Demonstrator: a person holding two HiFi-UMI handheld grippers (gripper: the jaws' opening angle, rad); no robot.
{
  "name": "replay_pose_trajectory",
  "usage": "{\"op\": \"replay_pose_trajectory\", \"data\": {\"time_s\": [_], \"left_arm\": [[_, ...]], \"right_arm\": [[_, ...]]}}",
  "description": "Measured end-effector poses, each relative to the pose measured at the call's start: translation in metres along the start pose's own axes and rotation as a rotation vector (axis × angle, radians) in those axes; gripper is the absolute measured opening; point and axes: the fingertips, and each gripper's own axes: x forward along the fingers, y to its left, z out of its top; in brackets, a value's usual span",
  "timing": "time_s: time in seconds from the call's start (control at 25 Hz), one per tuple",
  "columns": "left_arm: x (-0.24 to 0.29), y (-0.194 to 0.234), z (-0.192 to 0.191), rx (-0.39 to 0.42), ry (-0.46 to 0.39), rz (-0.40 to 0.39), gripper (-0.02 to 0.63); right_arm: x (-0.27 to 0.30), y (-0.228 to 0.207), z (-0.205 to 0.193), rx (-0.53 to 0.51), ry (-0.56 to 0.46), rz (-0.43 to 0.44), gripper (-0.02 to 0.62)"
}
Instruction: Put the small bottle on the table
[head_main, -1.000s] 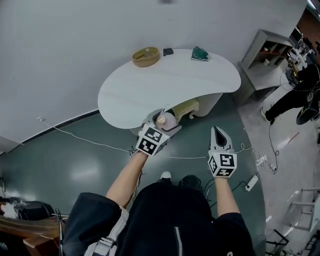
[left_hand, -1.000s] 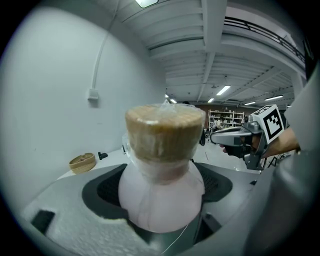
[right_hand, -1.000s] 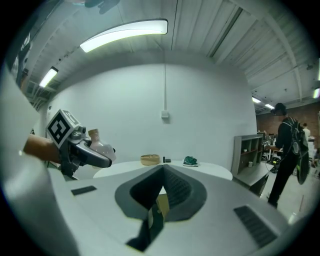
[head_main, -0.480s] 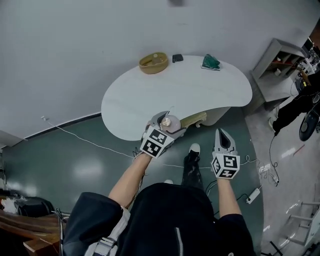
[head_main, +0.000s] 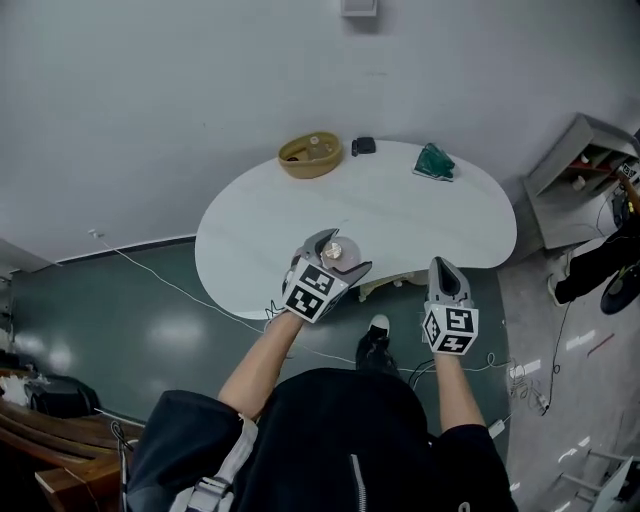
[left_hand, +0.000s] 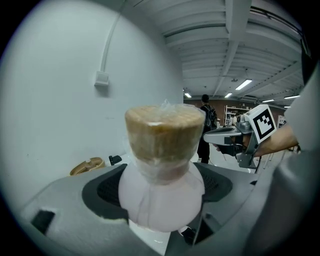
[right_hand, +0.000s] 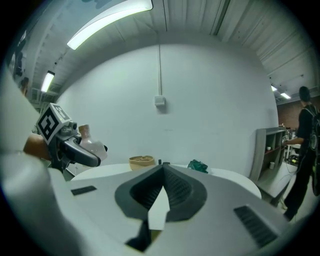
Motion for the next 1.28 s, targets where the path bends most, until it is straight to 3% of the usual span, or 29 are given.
{"op": "replay_pose_trajectory", "data": {"time_s": [0.56, 1.28], "left_arm": [[0.139, 0.074, 0.075, -0.038, 0.026, 0.102, 0.411], [0.174, 0.092, 0.083, -0.028, 0.048, 0.052, 0.411]], "right_arm": [[0.157, -0.112, 0.049, -0.042, 0.020, 0.138, 0.001], [0.180, -0.121, 0.045, -0.005, 0.039, 0.117, 0.002]]}}
